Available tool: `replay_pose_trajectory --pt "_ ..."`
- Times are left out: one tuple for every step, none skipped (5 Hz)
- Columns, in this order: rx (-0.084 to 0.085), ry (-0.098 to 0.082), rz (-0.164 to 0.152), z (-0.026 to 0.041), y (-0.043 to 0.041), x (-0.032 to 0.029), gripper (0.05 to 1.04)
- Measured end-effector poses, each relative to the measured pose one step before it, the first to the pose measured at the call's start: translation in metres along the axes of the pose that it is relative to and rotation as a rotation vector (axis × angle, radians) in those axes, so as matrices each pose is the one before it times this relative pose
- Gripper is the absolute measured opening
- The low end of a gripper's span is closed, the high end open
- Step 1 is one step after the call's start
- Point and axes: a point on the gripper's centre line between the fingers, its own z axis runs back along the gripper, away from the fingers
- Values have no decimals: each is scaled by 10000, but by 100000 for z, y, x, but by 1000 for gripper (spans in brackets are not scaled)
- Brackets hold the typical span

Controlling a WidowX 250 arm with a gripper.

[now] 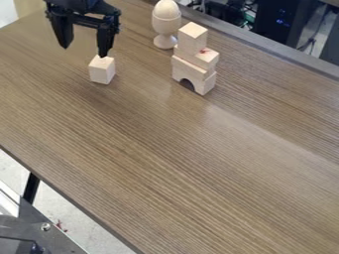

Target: Put the cube with a hole on top of the tower

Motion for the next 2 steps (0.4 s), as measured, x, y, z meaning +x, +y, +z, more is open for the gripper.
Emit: replay_pose_trajectory --pt "-62 423 -35 -1114 -247 -675 998" --pt "-13 -6 22 -570 -307 219 998"
